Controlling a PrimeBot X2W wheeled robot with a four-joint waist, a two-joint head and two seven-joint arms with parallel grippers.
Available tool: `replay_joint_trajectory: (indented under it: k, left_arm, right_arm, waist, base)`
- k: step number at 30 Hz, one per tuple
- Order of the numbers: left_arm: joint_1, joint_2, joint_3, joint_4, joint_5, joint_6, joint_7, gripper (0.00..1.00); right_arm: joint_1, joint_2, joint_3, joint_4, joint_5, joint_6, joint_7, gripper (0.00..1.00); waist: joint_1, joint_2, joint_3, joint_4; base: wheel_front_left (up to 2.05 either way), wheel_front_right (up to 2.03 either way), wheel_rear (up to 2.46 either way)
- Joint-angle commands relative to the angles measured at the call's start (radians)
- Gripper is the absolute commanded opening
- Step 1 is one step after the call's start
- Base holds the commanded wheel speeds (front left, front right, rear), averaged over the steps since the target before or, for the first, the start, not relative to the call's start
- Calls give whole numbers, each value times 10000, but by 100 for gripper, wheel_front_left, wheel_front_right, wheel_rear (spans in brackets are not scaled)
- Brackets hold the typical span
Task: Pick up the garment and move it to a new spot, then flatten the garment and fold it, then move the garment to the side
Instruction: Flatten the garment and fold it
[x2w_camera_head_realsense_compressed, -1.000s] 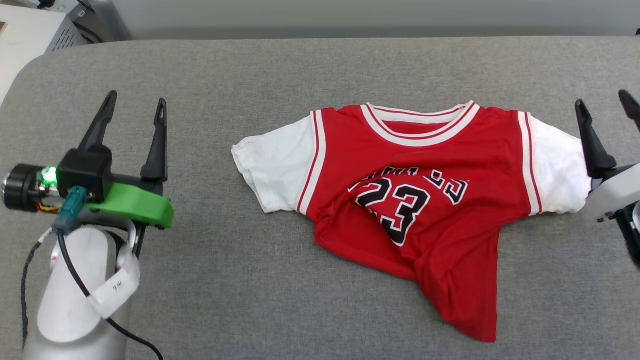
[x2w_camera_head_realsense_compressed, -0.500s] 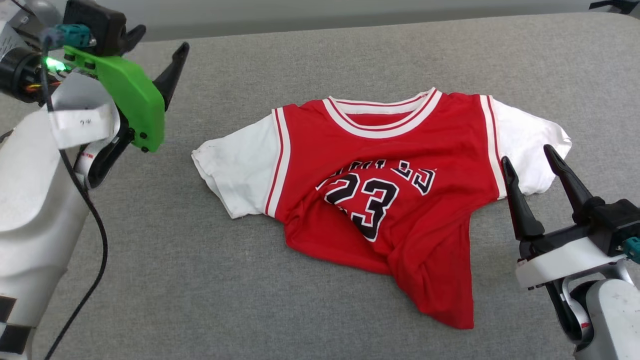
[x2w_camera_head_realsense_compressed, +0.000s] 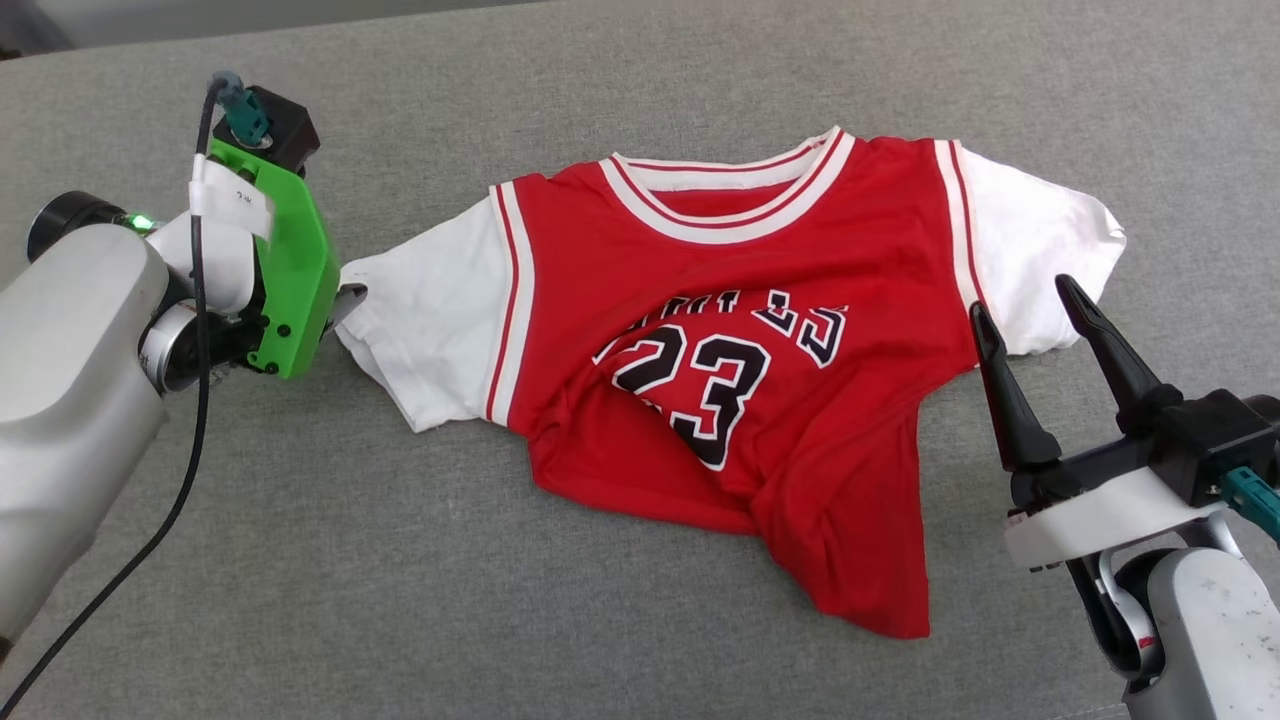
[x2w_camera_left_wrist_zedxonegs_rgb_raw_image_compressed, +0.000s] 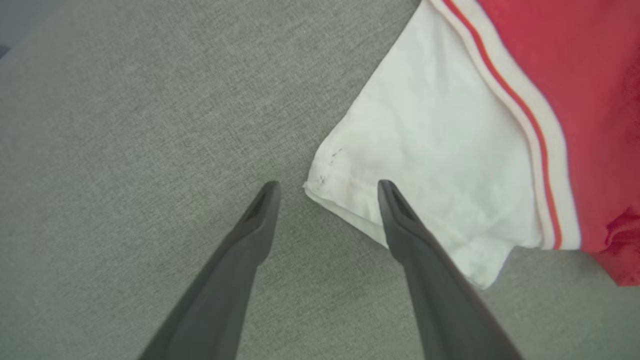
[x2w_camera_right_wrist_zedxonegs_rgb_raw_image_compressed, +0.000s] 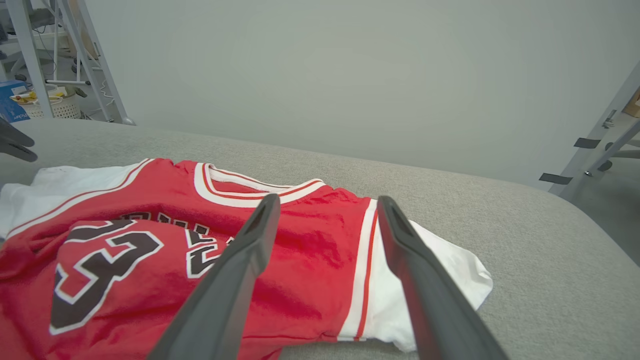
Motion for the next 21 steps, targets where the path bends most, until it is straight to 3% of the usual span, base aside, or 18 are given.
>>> replay_joint_trajectory:
  k: [1, 11, 12, 13, 14, 21]
  left_arm:
    - [-272, 117, -231, 148, -164, -28, 82, 100]
    - [-620, 198, -2060, 681, -1233, -28, 371, 100]
    - [-639, 206, -2183, 674, -1291, -28, 332, 85]
    - [-665, 209, -2322, 673, -1338, -28, 249, 14]
    - [-688, 210, -2431, 678, -1376, -28, 175, 0]
    - [-913, 468, -2642, 805, -1726, -28, -1547, 0]
  right_arm:
    - [-234, 28, 47, -5, -41, -9, -33, 100]
    - [-765, 80, 248, 412, 42, -9, -255, 100]
    - [-784, 75, 238, 445, 46, -9, -267, 100]
    - [-810, 72, 226, 487, 54, -9, -279, 100]
    - [-832, 68, 219, 521, 61, -9, -287, 100]
    - [-1075, -435, -60, 555, 151, -9, -248, 100]
  waist:
    - [0, 0, 303, -178]
    - [0, 0, 965, -366]
    - [0, 0, 968, -354]
    - [0, 0, 962, -333]
    - [0, 0, 949, -315]
    - [0, 0, 490, -133]
  base:
    - [0, 0, 0]
    - [0, 0, 0]
    - [0, 0, 0]
    - [0, 0, 0]
    - [0, 0, 0]
    - [0, 0, 0]
